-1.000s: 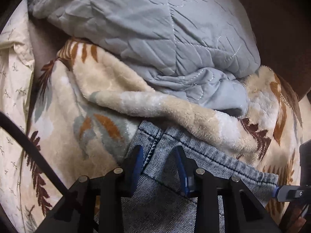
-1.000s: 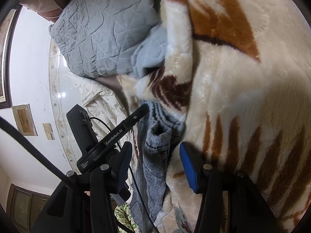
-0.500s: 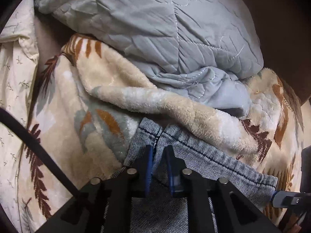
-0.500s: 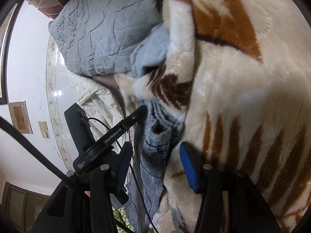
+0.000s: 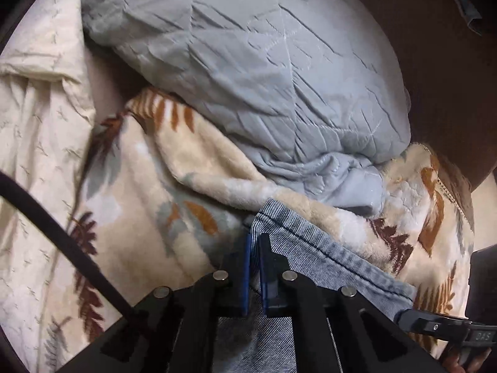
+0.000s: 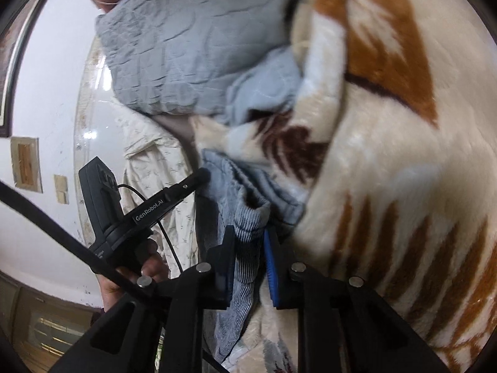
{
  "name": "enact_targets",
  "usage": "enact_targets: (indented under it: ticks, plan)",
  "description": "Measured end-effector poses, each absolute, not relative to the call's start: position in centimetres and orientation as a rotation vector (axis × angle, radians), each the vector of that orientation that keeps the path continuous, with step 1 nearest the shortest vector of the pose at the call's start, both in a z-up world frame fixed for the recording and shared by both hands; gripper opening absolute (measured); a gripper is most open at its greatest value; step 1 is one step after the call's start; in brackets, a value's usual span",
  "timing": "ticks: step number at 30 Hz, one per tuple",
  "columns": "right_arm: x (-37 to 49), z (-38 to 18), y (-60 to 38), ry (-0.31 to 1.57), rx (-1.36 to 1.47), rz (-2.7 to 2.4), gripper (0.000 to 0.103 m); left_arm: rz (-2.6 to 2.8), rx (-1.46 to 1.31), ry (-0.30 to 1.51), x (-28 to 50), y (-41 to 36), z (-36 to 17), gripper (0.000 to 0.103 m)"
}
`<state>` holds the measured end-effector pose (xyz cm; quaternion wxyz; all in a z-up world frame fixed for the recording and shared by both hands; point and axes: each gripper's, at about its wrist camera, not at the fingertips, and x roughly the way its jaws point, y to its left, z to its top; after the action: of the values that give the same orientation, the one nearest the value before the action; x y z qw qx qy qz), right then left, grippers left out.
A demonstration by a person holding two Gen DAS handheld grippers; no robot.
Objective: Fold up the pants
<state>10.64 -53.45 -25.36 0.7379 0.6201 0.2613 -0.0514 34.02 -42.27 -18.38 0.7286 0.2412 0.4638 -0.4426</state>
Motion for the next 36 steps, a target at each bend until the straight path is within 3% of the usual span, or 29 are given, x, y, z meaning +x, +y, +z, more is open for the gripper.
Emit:
enact_targets:
  ticks: [4, 10, 25, 32, 36]
  plan:
    - [10.9, -27.0, -53.5, 0.603, 1.459, -0.089, 0.041, -0.946, 0.546, 1.002, 34.6, -42.0, -18.6, 0.011]
    - [9.4, -26.8, -55.0, 0.548, 1.471, -0.141, 0.049, -0.986, 0.441, 0.998, 36.2, -40.6, -17.4, 0.012]
    - [12.2, -26.8, -54.4, 0.647, 1.421, -0.117, 0.049, -1.059, 0.412, 1.178, 39.6, -40.4, -22.9, 0.017]
    - [13.4, -27.0, -54.2, 0.656, 1.375, -0.110, 0.049, -1.209, 0.262, 1.189, 40.2, -41.0, -21.9, 0.019]
    - [13.8, -26.7, -54.0, 0.650, 1.349, -0.105, 0.048, -1.234, 0.350, 1.181, 38.7, -42.1, -22.5, 0.020]
